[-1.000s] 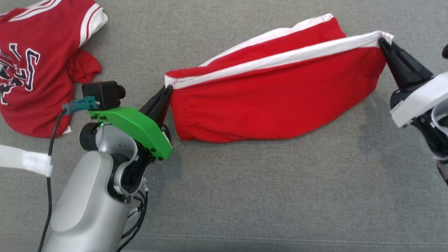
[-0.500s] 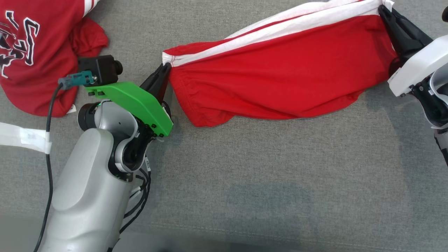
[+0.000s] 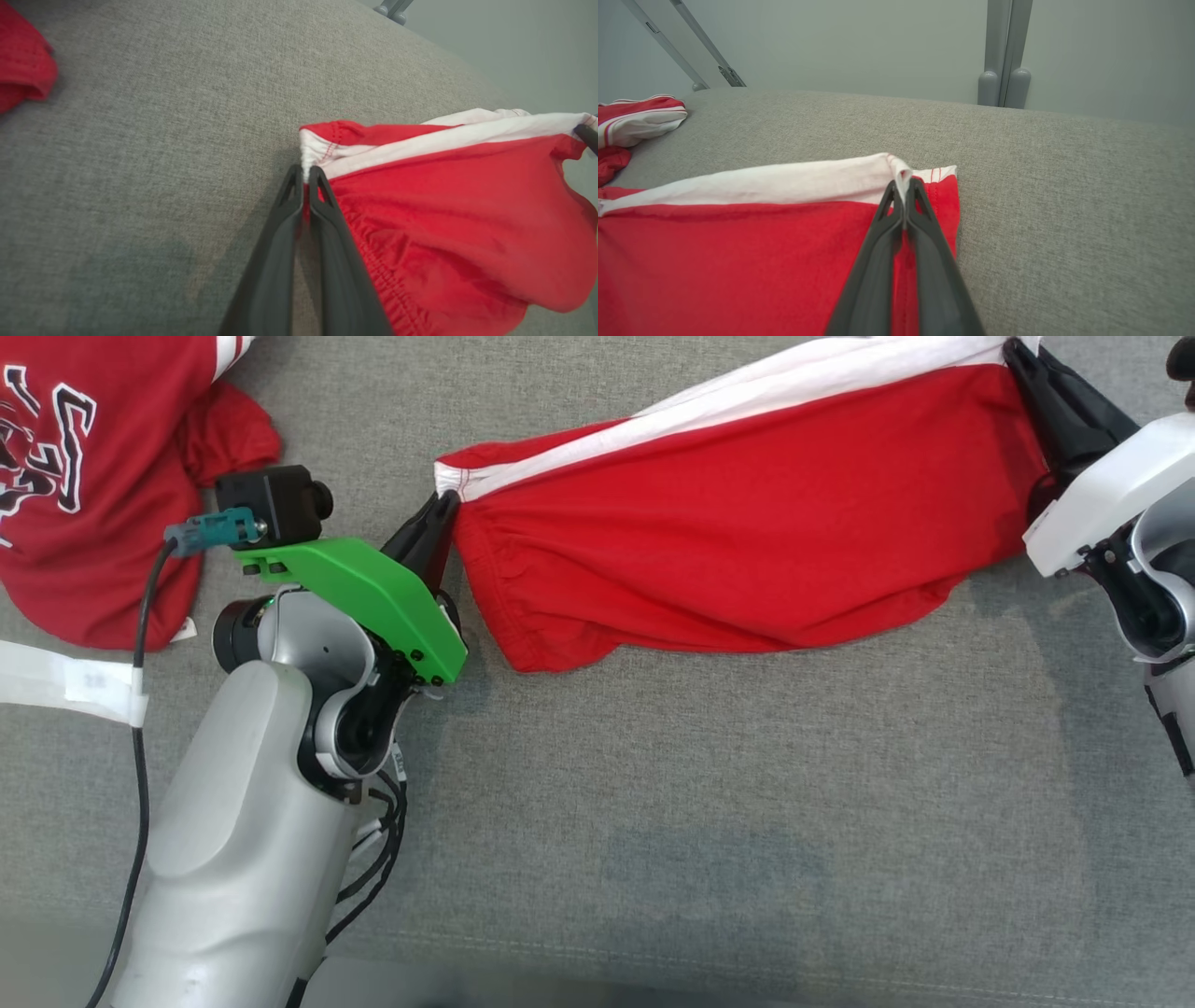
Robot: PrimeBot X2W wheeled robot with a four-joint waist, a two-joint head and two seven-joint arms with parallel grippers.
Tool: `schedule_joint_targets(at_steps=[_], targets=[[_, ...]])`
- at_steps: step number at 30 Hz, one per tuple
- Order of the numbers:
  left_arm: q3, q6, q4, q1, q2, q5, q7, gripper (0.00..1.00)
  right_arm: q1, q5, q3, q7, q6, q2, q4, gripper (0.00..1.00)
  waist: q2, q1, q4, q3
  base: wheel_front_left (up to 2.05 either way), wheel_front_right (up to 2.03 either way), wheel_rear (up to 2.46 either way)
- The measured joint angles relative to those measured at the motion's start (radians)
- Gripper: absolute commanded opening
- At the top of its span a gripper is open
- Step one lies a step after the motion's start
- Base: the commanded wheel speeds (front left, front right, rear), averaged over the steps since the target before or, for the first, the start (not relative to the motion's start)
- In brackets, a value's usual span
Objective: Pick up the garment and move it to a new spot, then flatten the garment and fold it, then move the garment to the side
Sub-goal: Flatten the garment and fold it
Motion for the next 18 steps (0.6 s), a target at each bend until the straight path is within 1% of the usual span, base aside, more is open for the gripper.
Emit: schedule_joint_targets(at_steps=[10, 14, 15, 16, 17, 18], targets=[[-0.028, -0.001, 0.021, -0.024, -0.001, 0.018, -0.003, 0.00, -0.028, -0.009, 0.007, -0.036, 0.000, 0.006, 0.058, 0.00, 0.0000, 0.0000, -0.016, -0.016, 0.00, 0.00, 0.00], [-0.031, -0.002, 0.041, -0.030, -0.001, 0.025, -0.004, 0.00, -0.034, -0.016, 0.014, -0.058, 0.000, 0.017, 0.081, 0.00, 0.0000, -0.0001, -0.022, -0.019, 0.00, 0.00, 0.00], [-0.032, -0.002, 0.043, -0.032, -0.001, 0.026, -0.008, 0.07, -0.035, -0.021, 0.019, -0.065, 0.000, 0.020, 0.088, 0.08, 0.0000, 0.0000, -0.024, -0.020, 0.00, 0.00, 0.00], [-0.033, -0.002, 0.046, -0.034, -0.001, 0.029, -0.008, 0.20, -0.036, -0.032, 0.025, -0.072, 0.000, 0.020, 0.093, 0.21, 0.0000, -0.0001, -0.026, -0.020, 0.00, 0.00, 0.00], [-0.033, -0.002, 0.046, -0.034, -0.001, 0.029, -0.008, 0.29, -0.036, -0.032, 0.025, -0.072, 0.000, 0.020, 0.093, 0.25, 0.0000, -0.0001, -0.026, -0.020, 0.00, 0.00, 0.00], [-0.035, -0.002, 0.048, -0.037, -0.001, 0.032, -0.009, 0.46, -0.038, -0.037, 0.025, -0.081, 0.000, 0.022, 0.098, 0.30, 0.0000, -0.0001, -0.027, -0.021, 0.00, 0.00, 0.00]])
